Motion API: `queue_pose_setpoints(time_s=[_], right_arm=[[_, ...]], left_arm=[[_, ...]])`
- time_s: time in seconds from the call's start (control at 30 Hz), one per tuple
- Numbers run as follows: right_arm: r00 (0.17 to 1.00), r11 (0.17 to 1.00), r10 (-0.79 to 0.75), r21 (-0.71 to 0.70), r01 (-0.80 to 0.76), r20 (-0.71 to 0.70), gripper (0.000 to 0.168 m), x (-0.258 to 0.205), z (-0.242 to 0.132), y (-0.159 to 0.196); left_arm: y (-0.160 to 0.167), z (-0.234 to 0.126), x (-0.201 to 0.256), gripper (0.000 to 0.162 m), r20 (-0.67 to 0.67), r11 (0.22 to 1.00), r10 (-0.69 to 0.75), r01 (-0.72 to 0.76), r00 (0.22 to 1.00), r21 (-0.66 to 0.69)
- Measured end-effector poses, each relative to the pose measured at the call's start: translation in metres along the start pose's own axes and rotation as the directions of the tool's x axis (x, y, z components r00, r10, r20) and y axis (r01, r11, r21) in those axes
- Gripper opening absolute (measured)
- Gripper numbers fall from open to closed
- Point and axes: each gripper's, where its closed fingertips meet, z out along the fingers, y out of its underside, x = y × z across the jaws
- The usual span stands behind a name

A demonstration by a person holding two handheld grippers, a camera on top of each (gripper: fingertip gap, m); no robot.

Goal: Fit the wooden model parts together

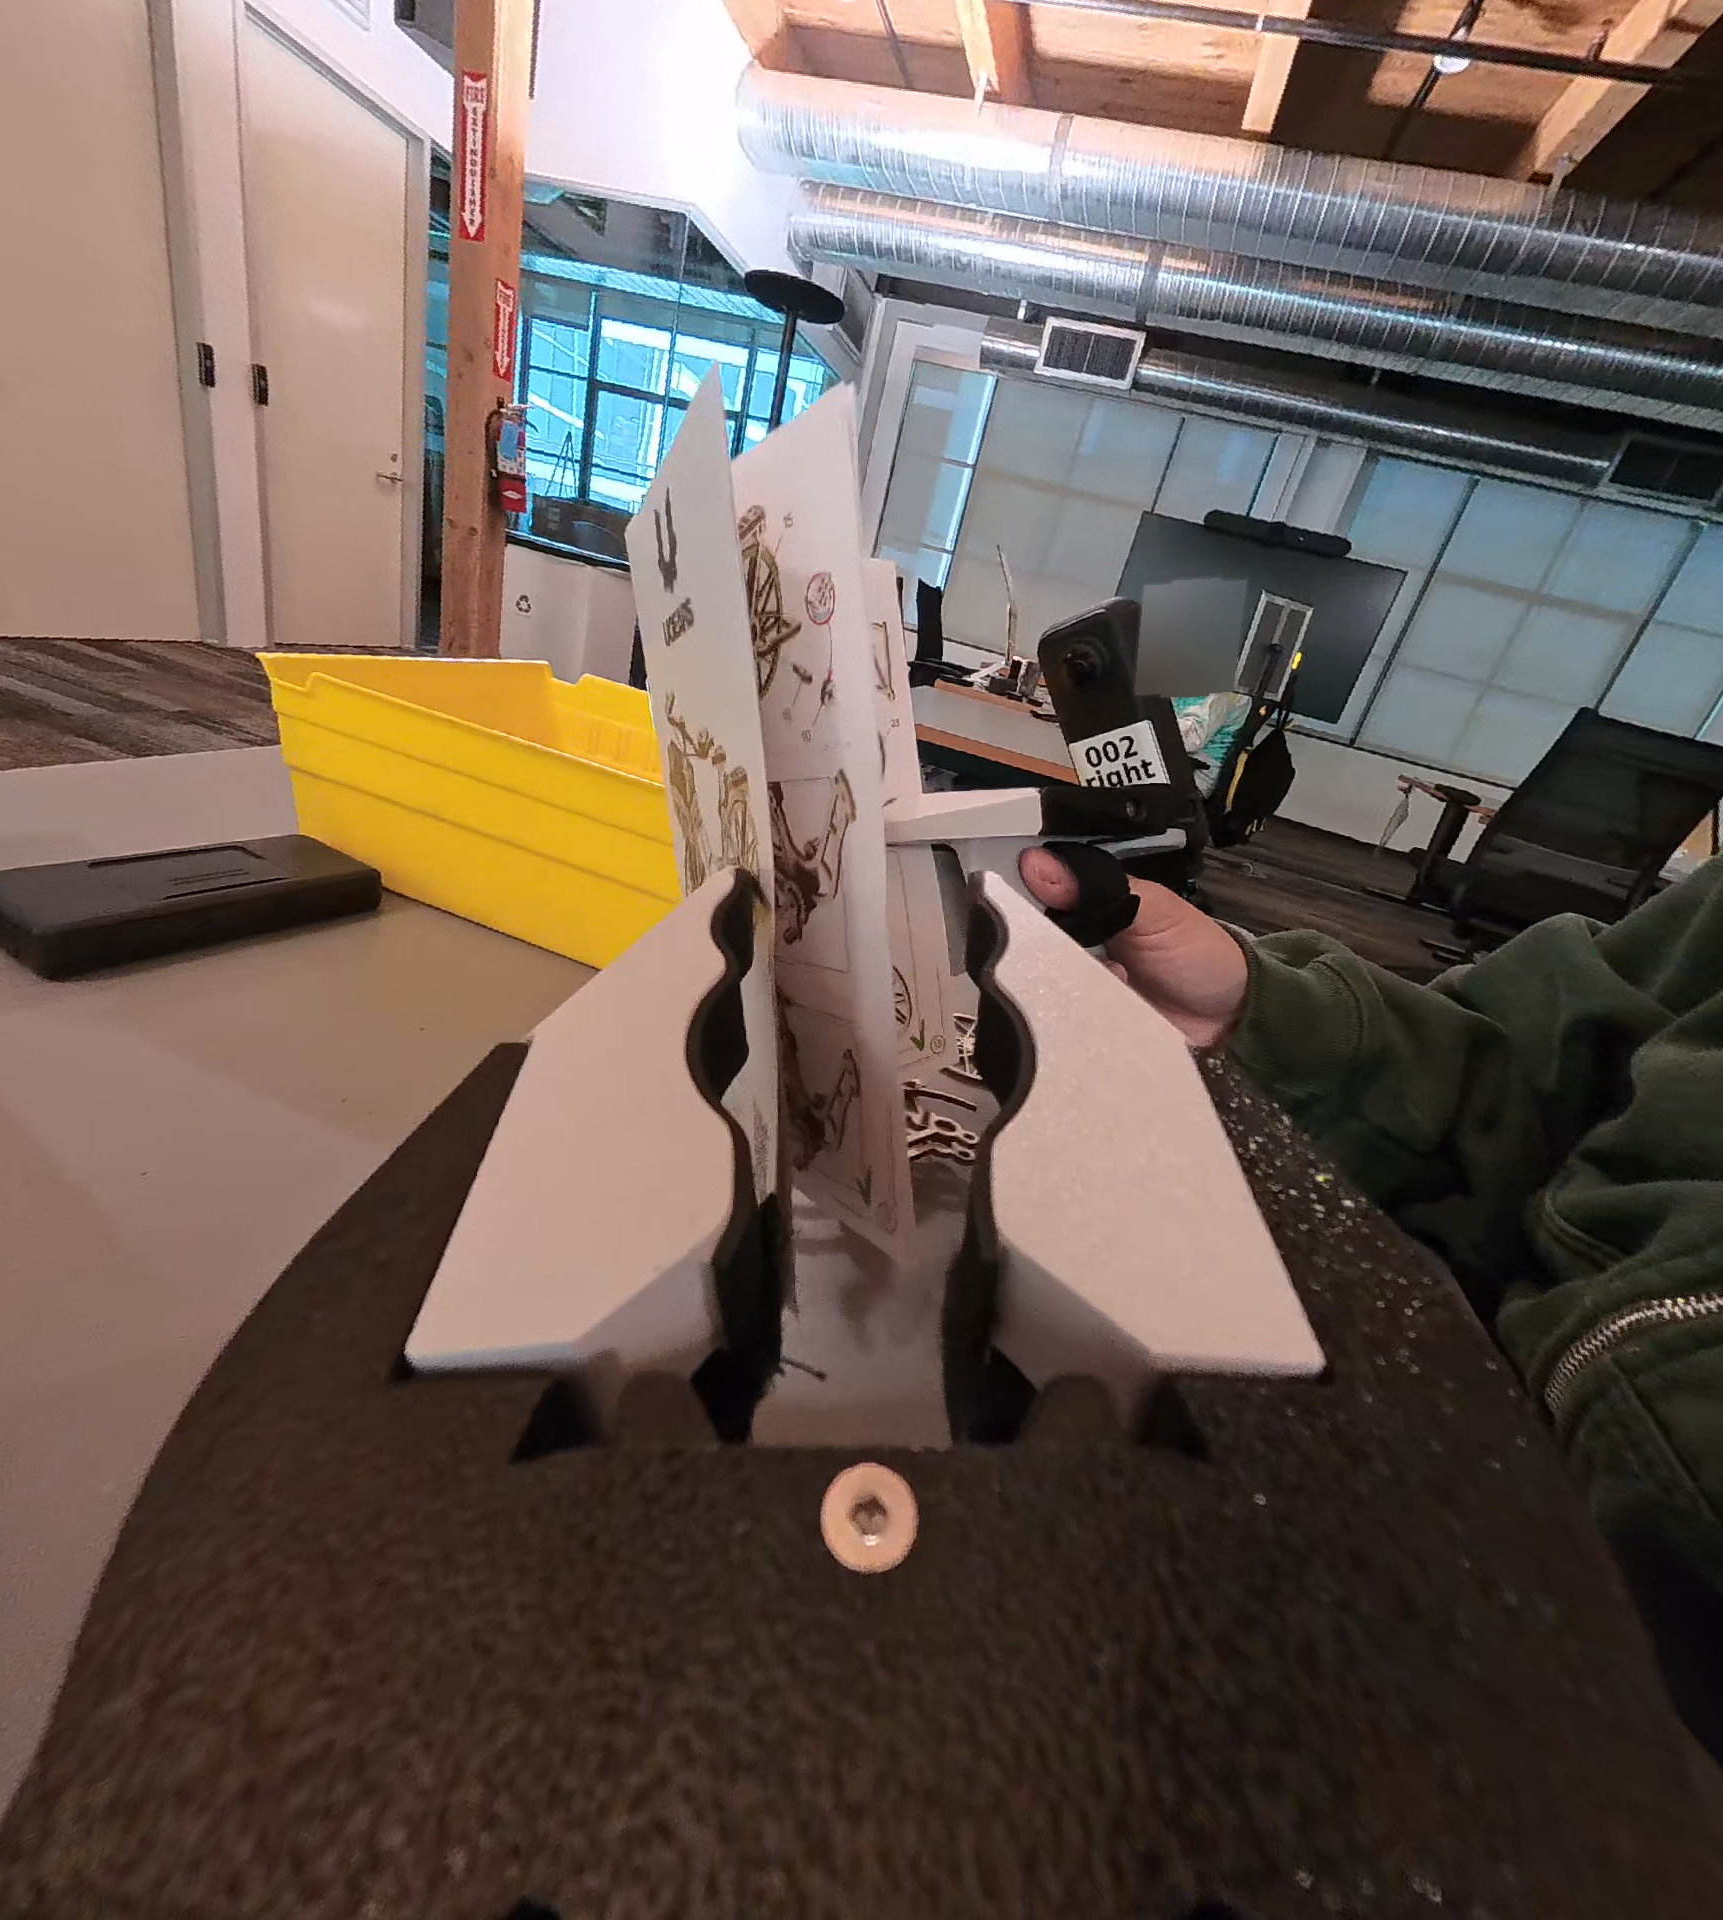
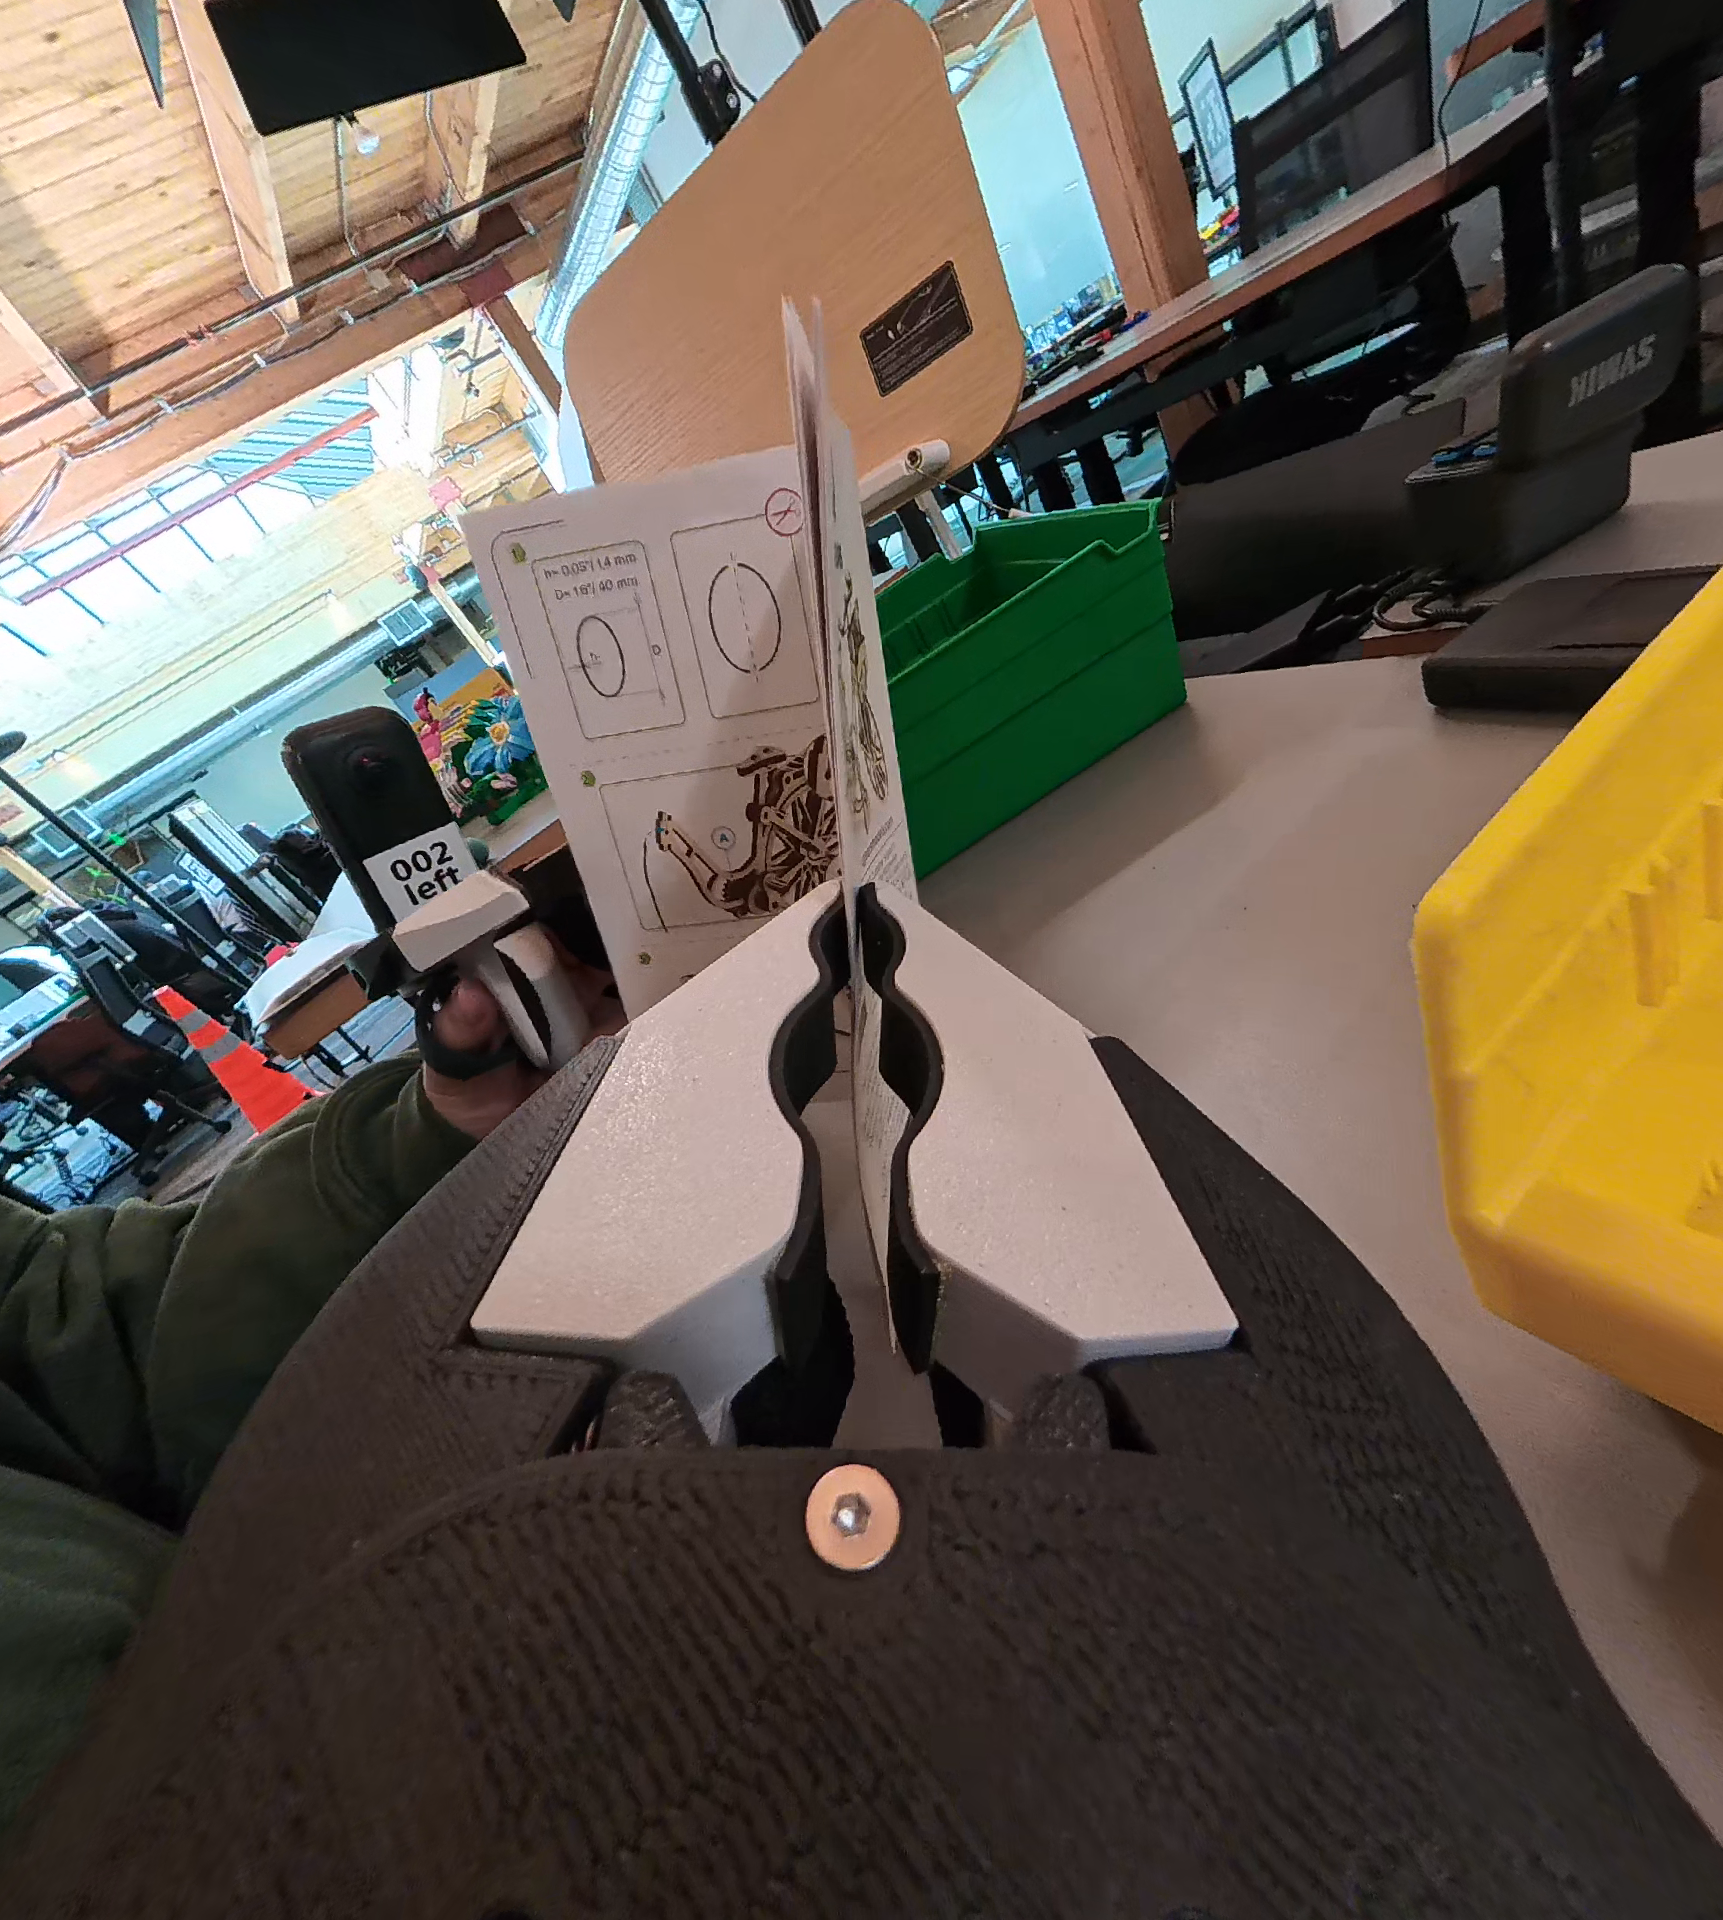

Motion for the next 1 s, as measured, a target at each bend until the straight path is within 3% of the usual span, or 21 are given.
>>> queue_pose_setpoints(time_s=[1.0], right_arm=[[0.998,0.999,0.045,-0.013,-0.044,0.041,0.0,-0.003,0.002,0.004]], left_arm=[[0.002,0.003,0.016,0.026,-0.102,1.0,-0.02,0.02,0.995,0.002]])
